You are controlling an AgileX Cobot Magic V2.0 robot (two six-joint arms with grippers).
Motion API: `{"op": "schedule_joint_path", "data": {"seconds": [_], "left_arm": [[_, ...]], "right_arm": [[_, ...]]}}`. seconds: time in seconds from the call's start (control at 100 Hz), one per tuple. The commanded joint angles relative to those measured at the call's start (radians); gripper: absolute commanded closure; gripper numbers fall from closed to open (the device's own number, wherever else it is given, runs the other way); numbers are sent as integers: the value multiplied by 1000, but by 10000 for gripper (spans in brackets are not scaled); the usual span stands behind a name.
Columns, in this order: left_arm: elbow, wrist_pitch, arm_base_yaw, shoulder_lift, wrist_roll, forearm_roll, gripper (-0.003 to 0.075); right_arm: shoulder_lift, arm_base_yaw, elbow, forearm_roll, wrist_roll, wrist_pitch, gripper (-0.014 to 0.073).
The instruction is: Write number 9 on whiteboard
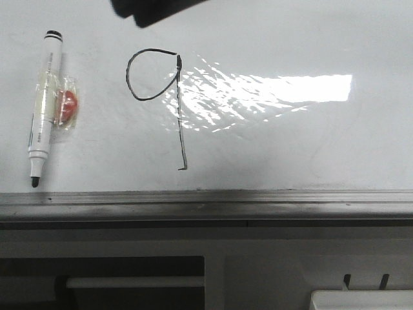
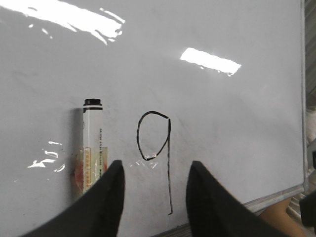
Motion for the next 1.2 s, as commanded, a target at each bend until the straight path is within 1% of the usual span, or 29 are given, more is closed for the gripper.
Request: {"op": "schedule_joint_path", "data": {"seconds": [0.0, 0.05, 0.08, 0.2, 0.32, 0.42, 0.49, 0.58, 0.74, 1.19], "left_arm": [[-27, 22, 4, -92, -7, 59, 612], [-27, 62, 4, -146, -7, 90, 713], [-25, 82, 4, -176, -7, 104, 739], [-15, 136, 4, -298, -5, 186, 740], [21, 148, 4, -431, -5, 254, 740], [59, 192, 4, -524, -5, 260, 740], [78, 244, 4, -577, -5, 260, 740], [85, 291, 4, -589, -5, 258, 740], [85, 291, 4, -577, -5, 252, 740], [85, 291, 4, -577, -5, 252, 740]], "right_arm": [[-80, -1, 10, -38, -12, -97, 663], [-111, -1, 38, -65, -12, -122, 663], [-132, -1, 59, -86, -12, -143, 663], [-231, -1, 170, -166, -12, -261, 663], [-353, -1, 320, -206, -12, -434, 663], [-447, -1, 444, -225, -12, -565, 663], [-508, -1, 521, -239, -12, -612, 663], [-575, -1, 596, -239, -12, -623, 663], [-651, -1, 665, -239, -12, -625, 663], [-651, -1, 679, -239, -12, -623, 663]]}}
